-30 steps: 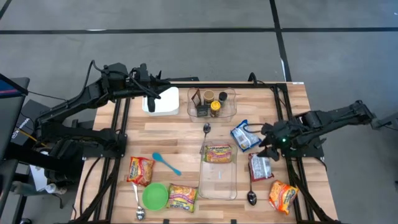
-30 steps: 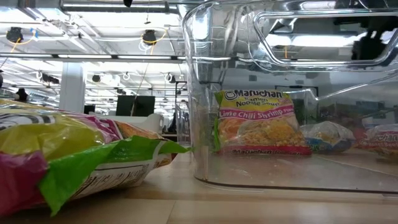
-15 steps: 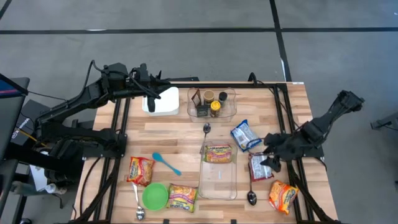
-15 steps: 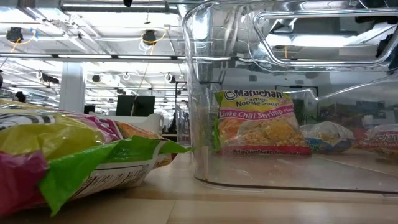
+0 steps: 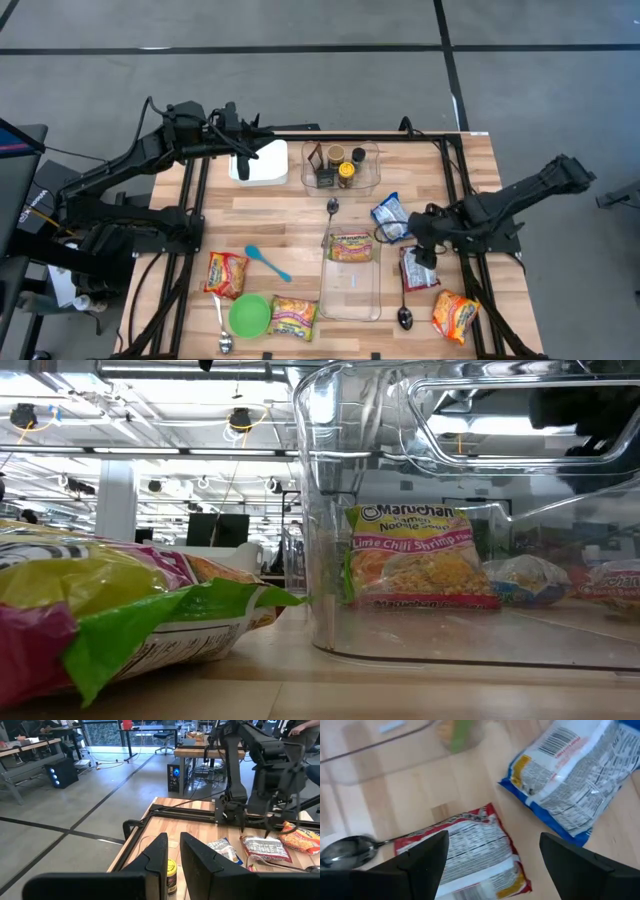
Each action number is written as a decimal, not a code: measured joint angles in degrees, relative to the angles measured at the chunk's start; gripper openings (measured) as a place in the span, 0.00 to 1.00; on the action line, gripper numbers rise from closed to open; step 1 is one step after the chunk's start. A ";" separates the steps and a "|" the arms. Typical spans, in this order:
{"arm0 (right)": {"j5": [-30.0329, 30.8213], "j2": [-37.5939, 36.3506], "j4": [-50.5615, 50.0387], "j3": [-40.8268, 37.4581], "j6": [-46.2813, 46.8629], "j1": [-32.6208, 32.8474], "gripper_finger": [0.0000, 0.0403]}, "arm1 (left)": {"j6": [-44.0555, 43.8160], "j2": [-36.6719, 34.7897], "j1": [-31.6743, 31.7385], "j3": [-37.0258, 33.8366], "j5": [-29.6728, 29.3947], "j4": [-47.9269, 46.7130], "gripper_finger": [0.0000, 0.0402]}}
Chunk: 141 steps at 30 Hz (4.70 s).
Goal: Pick & Place Food Item
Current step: Put the red noodle pack into the bottom transparent bin
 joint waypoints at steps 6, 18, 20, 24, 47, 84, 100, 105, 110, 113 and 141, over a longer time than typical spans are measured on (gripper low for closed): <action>-4.68 4.67 1.05 0.00 -10.16 -6.87 0.75 | 0.00 0.00 0.02 0.00 0.00 0.02 0.11; -10.11 13.84 4.91 0.00 -18.58 -11.37 0.56 | 0.00 0.01 0.02 0.00 0.00 0.01 0.11; -10.52 14.97 4.96 0.00 -19.19 -11.32 0.53 | 0.00 0.00 0.01 0.00 0.00 0.02 0.11; -10.67 16.02 5.25 0.00 -22.35 -10.98 0.46 | 0.00 0.00 0.00 0.00 0.01 0.03 0.11; -11.91 16.02 9.18 -0.04 -24.09 -9.91 0.28 | 0.00 0.00 0.00 0.00 0.00 0.02 0.11; -10.32 22.18 10.28 -2.12 -26.19 -9.98 0.27 | 0.00 0.02 0.00 0.00 0.01 0.51 0.11; -10.52 22.33 9.40 -2.12 -25.68 -9.98 0.06 | 0.00 0.02 0.01 0.00 0.01 2.64 0.11; -10.64 22.33 9.26 -2.02 -25.53 -9.77 0.01 | 0.00 0.02 0.01 0.00 0.00 2.64 0.11; -10.40 22.33 5.97 0.81 -23.80 -7.83 0.00 | 0.00 0.02 0.00 0.00 0.02 2.62 0.11; -9.94 22.33 2.83 3.19 -21.55 -6.11 0.00 | 0.00 0.02 0.00 0.00 0.00 2.62 0.11; 7.98 22.33 -18.84 28.03 -6.09 13.41 0.00 | 0.00 0.02 0.01 0.00 0.00 2.57 0.11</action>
